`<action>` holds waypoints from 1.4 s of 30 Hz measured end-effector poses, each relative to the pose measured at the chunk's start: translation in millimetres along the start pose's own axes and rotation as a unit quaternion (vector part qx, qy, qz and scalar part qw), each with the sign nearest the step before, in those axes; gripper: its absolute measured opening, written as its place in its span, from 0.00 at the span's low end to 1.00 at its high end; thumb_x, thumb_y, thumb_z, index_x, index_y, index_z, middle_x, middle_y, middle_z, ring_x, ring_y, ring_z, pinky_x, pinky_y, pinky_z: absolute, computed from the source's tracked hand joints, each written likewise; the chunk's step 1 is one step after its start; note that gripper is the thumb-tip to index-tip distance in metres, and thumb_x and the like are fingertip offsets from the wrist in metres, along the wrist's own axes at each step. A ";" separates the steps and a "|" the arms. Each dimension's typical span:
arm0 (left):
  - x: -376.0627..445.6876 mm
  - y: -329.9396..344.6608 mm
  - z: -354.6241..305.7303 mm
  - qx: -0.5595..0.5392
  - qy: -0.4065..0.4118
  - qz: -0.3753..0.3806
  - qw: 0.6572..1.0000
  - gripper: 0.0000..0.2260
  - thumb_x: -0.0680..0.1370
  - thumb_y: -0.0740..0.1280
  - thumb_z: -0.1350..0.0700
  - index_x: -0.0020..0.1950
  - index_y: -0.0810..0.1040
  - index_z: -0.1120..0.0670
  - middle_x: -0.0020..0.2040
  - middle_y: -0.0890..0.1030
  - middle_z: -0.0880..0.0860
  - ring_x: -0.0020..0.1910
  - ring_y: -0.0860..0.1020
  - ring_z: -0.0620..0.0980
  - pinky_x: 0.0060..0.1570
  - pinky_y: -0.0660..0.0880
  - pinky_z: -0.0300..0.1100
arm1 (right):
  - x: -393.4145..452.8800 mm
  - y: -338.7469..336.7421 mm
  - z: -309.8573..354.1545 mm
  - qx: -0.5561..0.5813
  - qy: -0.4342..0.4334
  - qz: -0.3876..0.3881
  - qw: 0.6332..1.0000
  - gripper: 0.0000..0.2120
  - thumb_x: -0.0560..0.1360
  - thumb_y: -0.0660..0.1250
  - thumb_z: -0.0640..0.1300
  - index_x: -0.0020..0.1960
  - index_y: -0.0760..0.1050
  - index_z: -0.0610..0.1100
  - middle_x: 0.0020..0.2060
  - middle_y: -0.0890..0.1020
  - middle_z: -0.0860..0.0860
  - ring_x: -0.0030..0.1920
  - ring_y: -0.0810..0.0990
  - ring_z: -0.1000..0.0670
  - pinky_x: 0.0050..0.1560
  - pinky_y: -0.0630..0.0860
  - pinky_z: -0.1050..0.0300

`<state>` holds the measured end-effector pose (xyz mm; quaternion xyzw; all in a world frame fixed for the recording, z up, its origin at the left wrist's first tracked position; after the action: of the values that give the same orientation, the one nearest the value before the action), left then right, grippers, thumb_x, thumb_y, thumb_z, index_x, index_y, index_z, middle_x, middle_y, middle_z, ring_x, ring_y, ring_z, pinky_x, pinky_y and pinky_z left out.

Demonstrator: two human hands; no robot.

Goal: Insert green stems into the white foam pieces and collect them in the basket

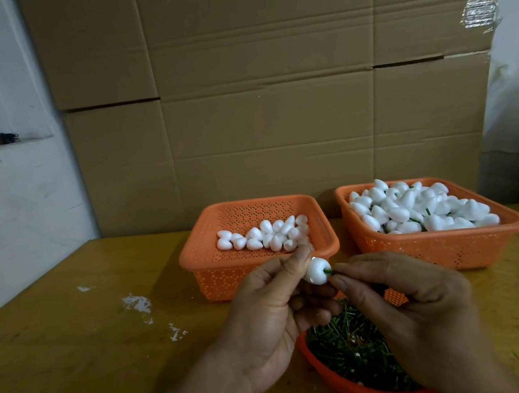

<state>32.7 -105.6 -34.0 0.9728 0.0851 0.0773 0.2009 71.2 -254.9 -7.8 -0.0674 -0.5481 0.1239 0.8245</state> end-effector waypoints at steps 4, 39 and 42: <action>0.8 -0.1 -0.9 0.004 0.017 0.001 1.000 0.17 0.71 0.73 0.46 0.46 0.82 0.60 0.41 0.82 0.61 0.33 0.81 0.51 0.29 0.76 0.37 | 0.1 -0.2 1.3 -0.005 0.000 -0.001 1.000 0.09 0.73 0.71 0.47 0.50 0.85 0.45 0.47 0.86 0.57 0.47 0.85 0.59 0.46 0.79 0.66; -5.9 3.0 -7.9 0.216 0.224 0.018 0.950 0.09 0.78 0.71 0.54 0.56 0.83 0.57 0.48 0.86 0.52 0.51 0.84 0.47 0.49 0.78 0.37 | -9.6 7.4 -10.9 0.068 0.143 0.027 0.987 0.05 0.72 0.73 0.47 0.45 0.85 0.57 0.34 0.85 0.55 0.31 0.81 0.56 0.31 0.73 0.65; -7.7 4.3 -9.1 0.247 0.233 0.016 0.940 0.11 0.78 0.69 0.49 0.55 0.82 0.54 0.50 0.85 0.53 0.55 0.83 0.51 0.53 0.79 0.40 | -10.2 9.2 -11.8 0.081 0.154 0.018 0.985 0.04 0.71 0.73 0.48 0.44 0.86 0.57 0.34 0.85 0.54 0.32 0.81 0.55 0.30 0.75 0.60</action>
<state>24.1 -107.6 -24.9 0.9478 0.1307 0.2815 -0.0725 77.1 -248.7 -23.7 -0.0287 -0.4016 0.1707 0.8993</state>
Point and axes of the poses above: each hand's wrist, its own x-axis towards the middle knuckle, its own y-axis out of the palm, z = x × y, the point moved 5 cm from there along x, towards the middle knuckle
